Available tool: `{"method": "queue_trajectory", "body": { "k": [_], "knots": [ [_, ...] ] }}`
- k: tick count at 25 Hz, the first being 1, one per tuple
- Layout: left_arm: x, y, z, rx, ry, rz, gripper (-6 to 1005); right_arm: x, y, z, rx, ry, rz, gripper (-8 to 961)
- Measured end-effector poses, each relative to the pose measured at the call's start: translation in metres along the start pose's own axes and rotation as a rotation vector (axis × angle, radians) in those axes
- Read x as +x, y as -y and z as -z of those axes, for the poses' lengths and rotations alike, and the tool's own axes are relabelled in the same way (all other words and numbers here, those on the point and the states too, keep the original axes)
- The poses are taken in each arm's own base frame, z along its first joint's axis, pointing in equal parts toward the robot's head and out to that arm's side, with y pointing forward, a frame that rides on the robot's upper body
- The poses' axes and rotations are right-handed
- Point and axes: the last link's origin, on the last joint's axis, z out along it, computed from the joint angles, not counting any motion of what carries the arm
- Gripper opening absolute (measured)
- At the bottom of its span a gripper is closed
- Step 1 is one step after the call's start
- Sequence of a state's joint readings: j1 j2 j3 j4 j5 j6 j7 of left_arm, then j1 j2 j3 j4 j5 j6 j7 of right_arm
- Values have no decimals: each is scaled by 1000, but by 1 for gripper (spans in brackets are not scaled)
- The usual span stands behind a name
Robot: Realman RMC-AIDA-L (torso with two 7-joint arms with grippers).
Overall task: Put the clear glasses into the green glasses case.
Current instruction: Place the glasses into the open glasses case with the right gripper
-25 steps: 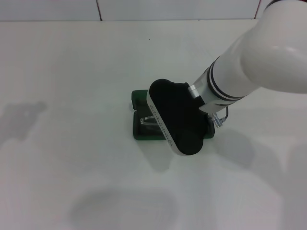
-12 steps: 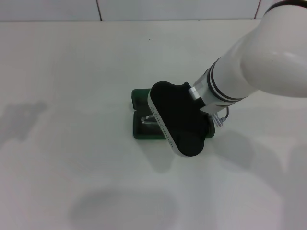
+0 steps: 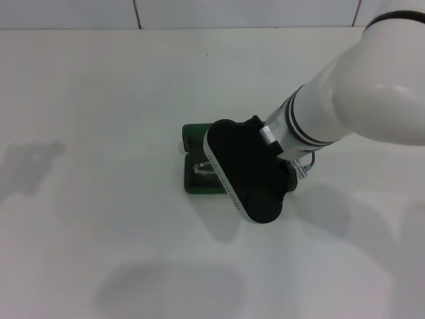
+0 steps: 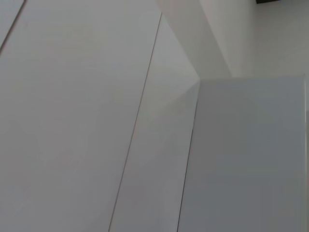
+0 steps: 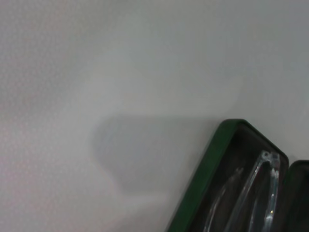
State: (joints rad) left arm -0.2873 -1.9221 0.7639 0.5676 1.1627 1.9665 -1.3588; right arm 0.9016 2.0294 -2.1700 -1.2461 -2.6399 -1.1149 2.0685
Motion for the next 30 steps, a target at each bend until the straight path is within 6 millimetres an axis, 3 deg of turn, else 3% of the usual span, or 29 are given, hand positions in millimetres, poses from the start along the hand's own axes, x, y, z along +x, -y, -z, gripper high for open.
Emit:
{"method": "queue_trajectory", "body": {
  "k": [30],
  "knots": [
    [-1,-2,2,1,-2,4,48,-8,-4,-1,37,18,45,119]
  ]
}}
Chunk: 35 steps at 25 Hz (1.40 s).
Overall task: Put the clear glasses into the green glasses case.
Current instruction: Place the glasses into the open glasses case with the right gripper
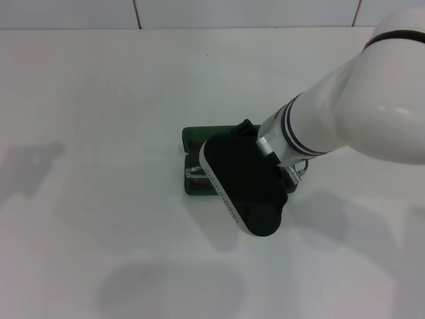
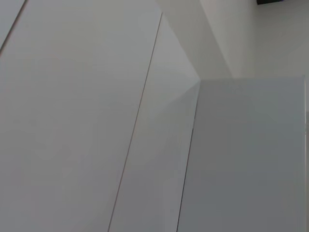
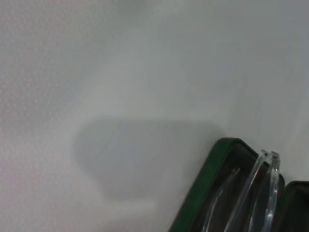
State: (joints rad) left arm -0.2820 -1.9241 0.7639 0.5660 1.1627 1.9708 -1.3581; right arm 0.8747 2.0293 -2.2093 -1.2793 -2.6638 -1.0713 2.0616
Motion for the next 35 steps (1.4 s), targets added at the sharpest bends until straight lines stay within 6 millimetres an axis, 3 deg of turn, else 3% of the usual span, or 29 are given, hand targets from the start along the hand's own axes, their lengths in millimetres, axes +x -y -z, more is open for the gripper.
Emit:
{"method": "queue_trajectory", "body": {
  "k": [17,23,35],
  "knots": [
    [-1,-1,1,4,-1,2,48,4,-2,-1,8,-33,-7,125],
    [-1,-1,1,1,-3,2,48,1,-4,0,32,-31,7,291],
    [-2,-4,4,4,-3,5,49,-7,-11,7,32,-33,17,298]
  ]
}}
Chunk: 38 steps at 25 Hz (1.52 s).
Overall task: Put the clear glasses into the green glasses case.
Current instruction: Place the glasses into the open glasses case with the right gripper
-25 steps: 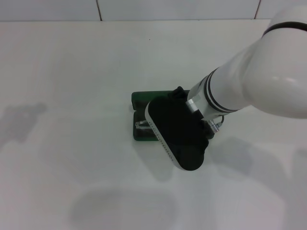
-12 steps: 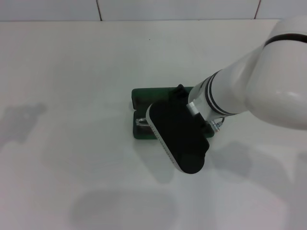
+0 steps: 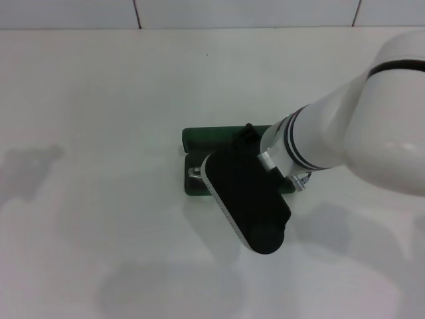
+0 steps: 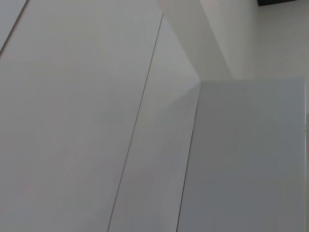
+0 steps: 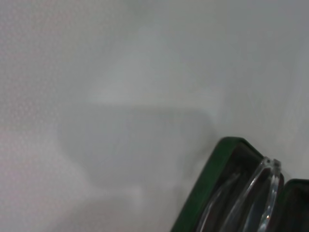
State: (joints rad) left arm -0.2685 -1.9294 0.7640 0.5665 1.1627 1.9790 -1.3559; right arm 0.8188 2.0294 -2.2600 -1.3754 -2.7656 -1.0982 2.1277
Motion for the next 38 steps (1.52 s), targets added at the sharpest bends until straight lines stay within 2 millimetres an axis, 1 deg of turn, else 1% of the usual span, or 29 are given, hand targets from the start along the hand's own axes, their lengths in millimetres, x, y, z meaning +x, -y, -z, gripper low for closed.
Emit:
{"method": "queue_trajectory", "body": {
  "k": [6,14,25,29,38],
  "knots": [
    [0,-2,1,-5,-2,0,49,-2,-5,5,9,-14,1,300],
    [-1,-3,2,-7,0,3,49,-1,-8,5,26,-46,-5,302],
    [-3,-5,4,-2,1,6,48,-2,-2,10,36,-40,-26,305],
    [-3,-5,4,-2,1,6,48,-2,-5,11,24,-43,-24,305],
    [-2,-5,4,-3,2,2,48,-2,2,20,31,-20,-65,304]
  ]
}}
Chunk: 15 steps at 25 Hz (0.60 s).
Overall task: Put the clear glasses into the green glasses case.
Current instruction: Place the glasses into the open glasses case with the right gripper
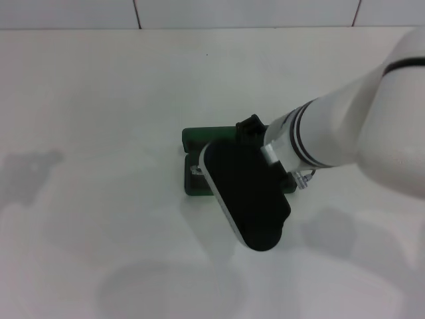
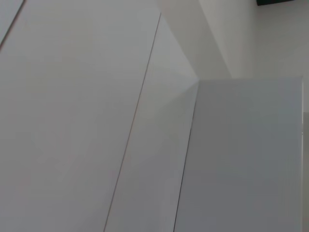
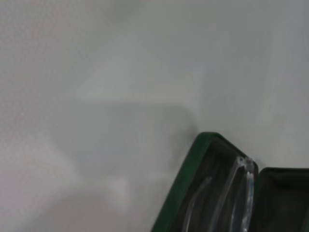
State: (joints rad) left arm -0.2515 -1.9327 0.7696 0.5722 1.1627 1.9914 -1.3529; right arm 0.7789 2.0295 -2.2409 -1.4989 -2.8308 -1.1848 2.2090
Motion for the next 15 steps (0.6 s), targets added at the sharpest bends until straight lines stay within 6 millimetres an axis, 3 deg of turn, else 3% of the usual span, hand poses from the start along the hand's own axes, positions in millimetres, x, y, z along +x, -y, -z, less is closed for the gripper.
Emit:
{"method": "queue_trajectory", "body": {
  "k": [6,15],
  "knots": [
    [0,0,-1,-4,-1,-1,48,0,8,8,-53,39,-73,304],
    [0,0,0,-1,-1,-1,49,5,4,9,-104,26,-98,304]
  ]
}}
